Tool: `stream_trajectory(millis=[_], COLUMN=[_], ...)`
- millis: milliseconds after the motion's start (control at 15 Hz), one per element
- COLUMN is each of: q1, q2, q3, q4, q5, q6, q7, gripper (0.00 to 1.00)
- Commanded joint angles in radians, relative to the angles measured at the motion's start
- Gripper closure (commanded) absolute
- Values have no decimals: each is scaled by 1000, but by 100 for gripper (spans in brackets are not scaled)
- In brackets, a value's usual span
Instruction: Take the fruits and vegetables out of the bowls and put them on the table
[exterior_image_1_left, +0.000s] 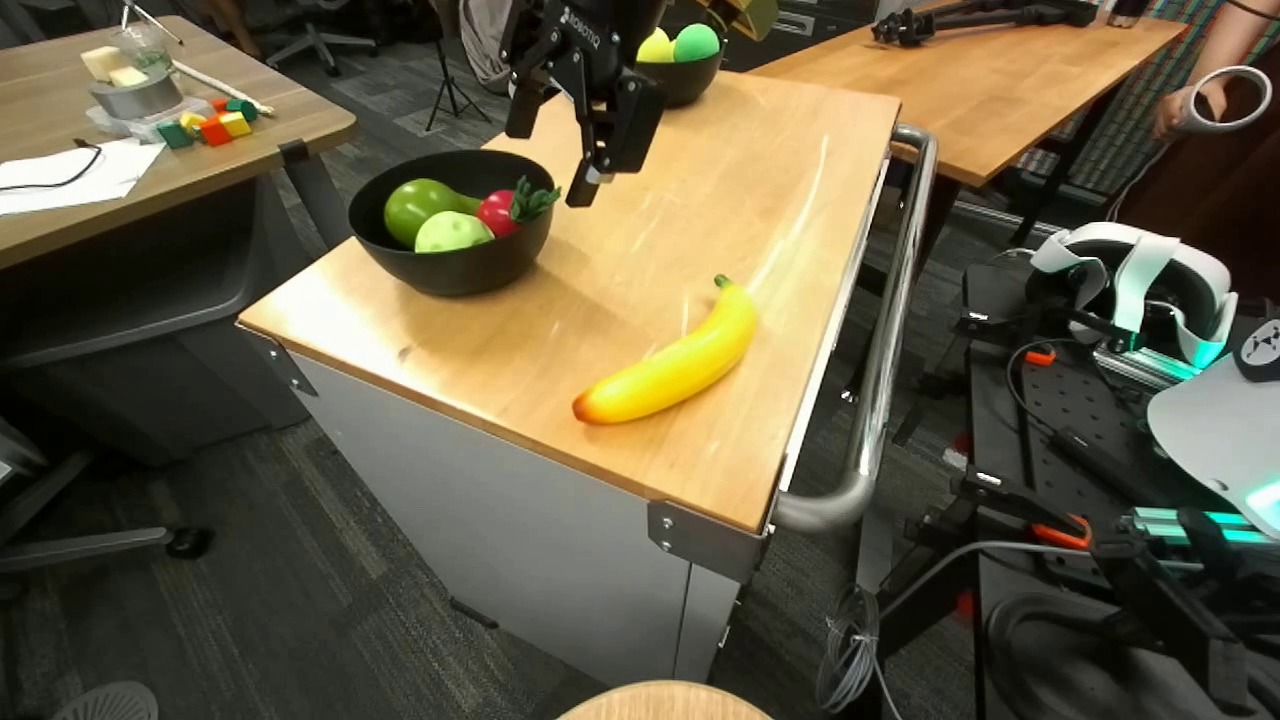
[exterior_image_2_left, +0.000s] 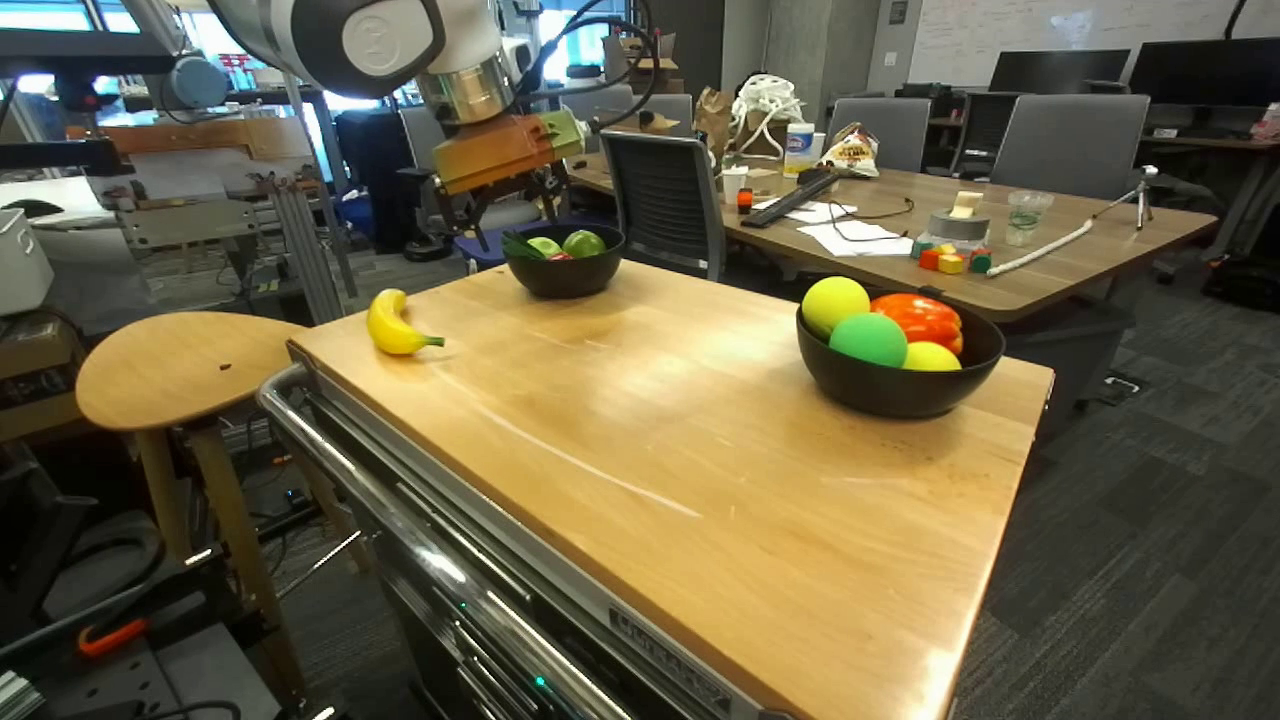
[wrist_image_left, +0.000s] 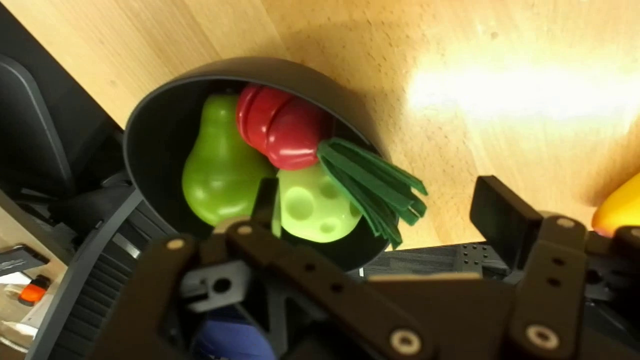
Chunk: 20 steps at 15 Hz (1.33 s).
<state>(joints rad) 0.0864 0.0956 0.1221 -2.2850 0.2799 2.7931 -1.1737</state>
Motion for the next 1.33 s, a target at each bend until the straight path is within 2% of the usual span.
stream_trajectory(millis=[0, 67, 533, 1000, 1267], q1=[-6, -7, -11, -13, 0], q2=[25, 29, 33, 2, -100], q3=[19, 22, 32, 44, 76], q4=[22, 23, 31, 23, 4], q5=[-49, -59, -90, -76, 19], q6=[16, 17, 19, 25, 34], q7=[32, 36, 33, 0, -134], gripper=[36, 46, 99, 98, 98])
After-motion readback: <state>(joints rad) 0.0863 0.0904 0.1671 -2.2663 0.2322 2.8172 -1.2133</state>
